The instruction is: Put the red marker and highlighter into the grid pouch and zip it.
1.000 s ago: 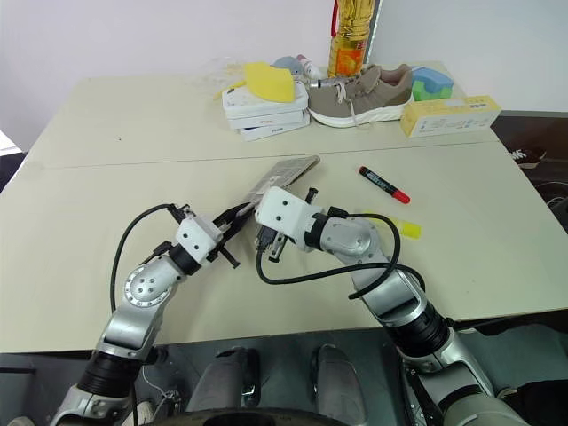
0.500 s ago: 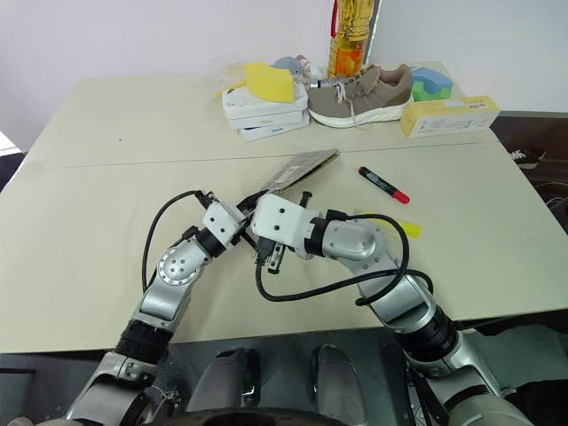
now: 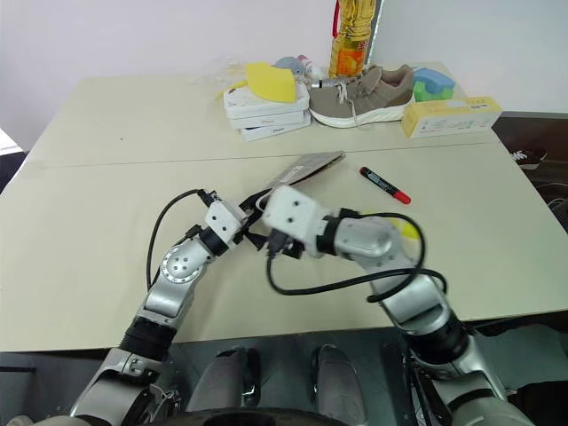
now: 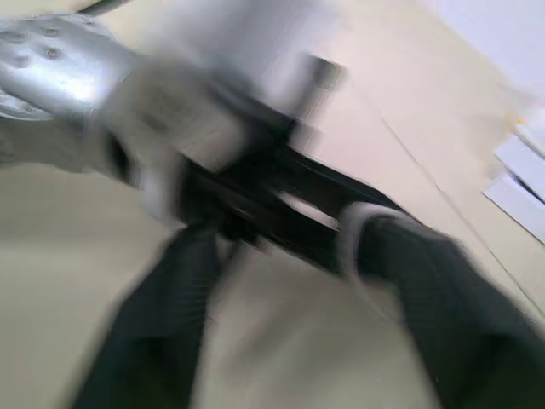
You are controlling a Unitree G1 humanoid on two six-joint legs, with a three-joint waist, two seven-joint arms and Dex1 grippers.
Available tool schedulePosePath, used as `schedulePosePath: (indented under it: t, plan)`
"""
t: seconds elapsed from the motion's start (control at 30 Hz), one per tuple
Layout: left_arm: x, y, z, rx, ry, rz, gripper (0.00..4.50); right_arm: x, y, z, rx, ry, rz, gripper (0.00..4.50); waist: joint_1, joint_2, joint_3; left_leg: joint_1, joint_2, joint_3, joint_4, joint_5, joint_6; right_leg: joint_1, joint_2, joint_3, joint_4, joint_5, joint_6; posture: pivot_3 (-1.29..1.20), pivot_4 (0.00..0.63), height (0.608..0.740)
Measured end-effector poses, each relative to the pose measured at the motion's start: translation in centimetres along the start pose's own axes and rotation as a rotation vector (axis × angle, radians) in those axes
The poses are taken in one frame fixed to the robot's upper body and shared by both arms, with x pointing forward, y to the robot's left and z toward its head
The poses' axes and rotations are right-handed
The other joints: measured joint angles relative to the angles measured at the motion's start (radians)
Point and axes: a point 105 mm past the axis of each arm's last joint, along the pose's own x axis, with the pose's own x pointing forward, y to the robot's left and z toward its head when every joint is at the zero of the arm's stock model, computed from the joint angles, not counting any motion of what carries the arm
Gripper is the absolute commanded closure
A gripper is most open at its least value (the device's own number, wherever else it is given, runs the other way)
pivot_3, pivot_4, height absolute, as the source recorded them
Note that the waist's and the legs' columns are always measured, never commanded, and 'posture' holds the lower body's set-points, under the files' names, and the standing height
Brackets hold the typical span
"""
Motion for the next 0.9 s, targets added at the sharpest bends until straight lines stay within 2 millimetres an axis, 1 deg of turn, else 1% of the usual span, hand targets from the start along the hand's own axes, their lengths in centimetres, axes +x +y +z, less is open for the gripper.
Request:
schedulePosePath:
  t: [0.13, 0.17, 0.23, 0.33, 0.47, 0.57, 0.67, 0.77, 0.9]
  plan:
    - [-1.6, 0.9, -0.2, -0.046, 0.049, -0.054, 4.50, -3.9, -1.8, -4.1, 0.116, 0.167, -0.087, 0.61, 0.006, 0.000, 0.000, 0.001, 0.000, 0.000, 0.000, 0.000, 0.000, 0.000, 0.000, 0.000, 0.000, 0.000, 0.000, 0.00, 0.150, 0.740]
    - [-2.1, 1.1, -0.3, -0.062, 0.067, -0.084, 4.50, -5.1, -2.4, -5.5, 0.162, 0.221, -0.124, 0.61, 0.007, 0.000, 0.000, 0.001, 0.000, 0.000, 0.000, 0.000, 0.000, 0.000, 0.000, 0.000, 0.000, 0.000, 0.000, 0.00, 0.150, 0.740]
    - [-2.8, 1.1, -0.5, -0.093, 0.097, -0.127, 4.50, -6.6, -3.2, -7.0, 0.229, 0.278, -0.184, 0.61, 0.007, 0.000, 0.000, 0.002, 0.000, 0.000, -0.001, 0.000, 0.000, 0.000, 0.001, 0.001, 0.000, 0.000, 0.000, 0.00, 0.150, 0.740]
    - [-3.3, 0.5, -0.1, -0.108, 0.090, -0.207, 4.50, -8.0, -3.5, -9.4, 0.266, 0.365, -0.229, 0.61, 0.013, 0.000, 0.000, 0.002, 0.000, 0.001, -0.001, 0.000, 0.000, 0.001, 0.001, 0.001, 0.000, 0.000, 0.000, 0.00, 0.150, 0.740]
    - [-3.7, -0.4, 0.2, -0.141, 0.078, -0.300, 4.50, -8.9, -4.2, -12.3, 0.338, 0.429, -0.289, 0.61, 0.017, 0.000, 0.000, 0.002, 0.000, 0.002, 0.000, 0.000, 0.000, 0.001, 0.001, 0.002, 0.000, 0.000, 0.000, 0.00, 0.150, 0.740]
    - [-3.8, -1.1, 0.5, -0.161, 0.057, -0.362, 4.50, -9.6, -5.1, -13.1, 0.353, 0.438, -0.340, 0.61, 0.017, -0.001, 0.000, 0.002, 0.000, 0.002, 0.000, 0.000, 0.000, 0.001, 0.001, 0.002, 0.000, 0.000, 0.000, 0.00, 0.150, 0.740]
    - [-3.8, -1.4, 0.9, -0.161, 0.039, -0.390, 4.50, -9.9, -5.5, -13.5, 0.351, 0.432, -0.360, 0.61, 0.017, 0.000, 0.000, 0.002, 0.000, 0.002, 0.000, 0.000, 0.000, 0.001, 0.001, 0.002, 0.000, 0.000, 0.000, 0.00, 0.150, 0.740]
    - [-3.7, -1.5, 1.1, -0.155, 0.019, -0.390, 4.50, -10.2, -6.0, -13.4, 0.351, 0.414, -0.377, 0.61, 0.017, -0.001, 0.000, 0.002, 0.000, 0.002, 0.000, 0.000, 0.000, 0.001, 0.001, 0.002, 0.000, 0.000, 0.000, 0.00, 0.150, 0.740]
    - [-3.4, -1.3, 1.3, -0.130, -0.009, -0.369, 4.50, -10.3, -6.2, -14.2, 0.422, 0.419, -0.380, 0.61, 0.017, -0.001, 0.001, 0.002, 0.000, 0.002, 0.000, 0.000, 0.000, 0.001, 0.001, 0.002, 0.000, 0.000, 0.000, 0.00, 0.150, 0.740]
